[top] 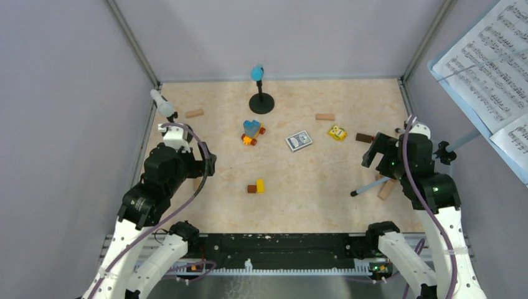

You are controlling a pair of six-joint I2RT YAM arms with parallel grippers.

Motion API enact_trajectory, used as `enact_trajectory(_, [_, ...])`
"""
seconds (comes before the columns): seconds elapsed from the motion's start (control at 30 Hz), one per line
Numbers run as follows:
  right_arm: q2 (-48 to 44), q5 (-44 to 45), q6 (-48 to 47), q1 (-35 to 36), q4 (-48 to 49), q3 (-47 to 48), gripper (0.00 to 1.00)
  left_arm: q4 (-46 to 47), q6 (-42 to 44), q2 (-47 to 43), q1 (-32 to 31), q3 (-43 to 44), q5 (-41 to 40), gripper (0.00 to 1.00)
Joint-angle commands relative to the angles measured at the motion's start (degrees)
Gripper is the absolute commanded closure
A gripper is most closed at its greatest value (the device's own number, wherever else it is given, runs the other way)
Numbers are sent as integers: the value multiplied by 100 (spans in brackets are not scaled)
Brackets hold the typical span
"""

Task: Pack up the instrument practice props

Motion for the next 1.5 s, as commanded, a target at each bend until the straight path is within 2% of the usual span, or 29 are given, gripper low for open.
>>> enact_trajectory(0.0, [81, 289, 292, -32, -151, 165, 3, 344, 57, 3, 20, -43, -67, 1])
enact_trajectory(0.2, [57, -298, -187, -36, 189, 172, 3, 490, 307, 58, 15, -150, 115, 1])
enact_trajectory(0.43, [-29, -491, 84, -32, 725, 128, 1, 957, 434, -222, 17, -527, 292, 1])
enact_trajectory(0.77, [-35, 1618, 478, -30, 524, 305, 3, 1208, 220, -726, 17, -953, 305, 1])
enact_trajectory(0.97, [-167, 2957, 685, -31, 787, 162, 4, 1271, 250, -822, 18, -1027, 345, 1])
enact_trajectory(1.13, [-567, 4120, 517, -30, 2034, -345, 4, 1316, 299, -671, 20, -1026, 466, 1])
enact_trajectory(1.37, [-946, 5811, -1512, -32, 5020, -1427, 6, 1384, 420, -660, 15, -1051, 716, 1])
enact_trajectory(1.47, [-925, 6143, -2259, -38, 6166, -1802, 6, 1408, 453, -702, 18, -1060, 746, 1])
